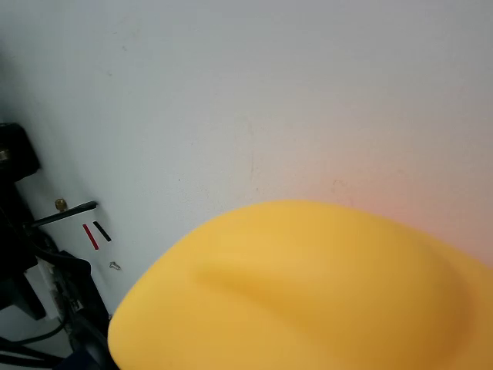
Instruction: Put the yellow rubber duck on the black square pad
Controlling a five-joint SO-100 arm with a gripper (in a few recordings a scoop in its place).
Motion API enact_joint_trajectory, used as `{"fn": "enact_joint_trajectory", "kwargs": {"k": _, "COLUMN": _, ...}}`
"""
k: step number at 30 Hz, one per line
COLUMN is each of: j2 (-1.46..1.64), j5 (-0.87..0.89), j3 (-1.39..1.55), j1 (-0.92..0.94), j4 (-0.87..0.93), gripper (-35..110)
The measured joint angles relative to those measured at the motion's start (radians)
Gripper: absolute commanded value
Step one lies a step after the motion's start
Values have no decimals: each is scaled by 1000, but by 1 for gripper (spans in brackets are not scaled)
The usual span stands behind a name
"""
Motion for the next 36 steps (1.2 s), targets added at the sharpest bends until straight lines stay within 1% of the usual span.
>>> {"fn": "enact_joint_trajectory", "kwargs": {"k": 3, "j2": 0, "j5": 34, "j3": 0, "j1": 0, "j4": 0, "gripper": 13}}
{"fn": "enact_joint_trajectory", "kwargs": {"k": 9, "j2": 11, "j5": 186, "j3": 0, "j1": 0, "j4": 2, "gripper": 13}}
{"fn": "enact_joint_trajectory", "kwargs": {"k": 13, "j2": 87, "j5": 275, "j3": 0, "j1": 0, "j4": 5, "gripper": 13}}
{"fn": "enact_joint_trajectory", "kwargs": {"k": 16, "j2": 156, "j5": 342, "j3": 0, "j1": 0, "j4": 63, "gripper": 13}}
{"fn": "enact_joint_trajectory", "kwargs": {"k": 21, "j2": 279, "j5": 425, "j3": 0, "j1": 0, "j4": 216, "gripper": 13}}
{"fn": "enact_joint_trajectory", "kwargs": {"k": 25, "j2": 419, "j5": 534, "j3": -2, "j1": 0, "j4": 334, "gripper": 13}}
{"fn": "enact_joint_trajectory", "kwargs": {"k": 32, "j2": 548, "j5": 723, "j3": 0, "j1": 0, "j4": 396, "gripper": 13}}
{"fn": "enact_joint_trajectory", "kwargs": {"k": 36, "j2": 563, "j5": 759, "j3": 0, "j1": 0, "j4": 396, "gripper": 13}}
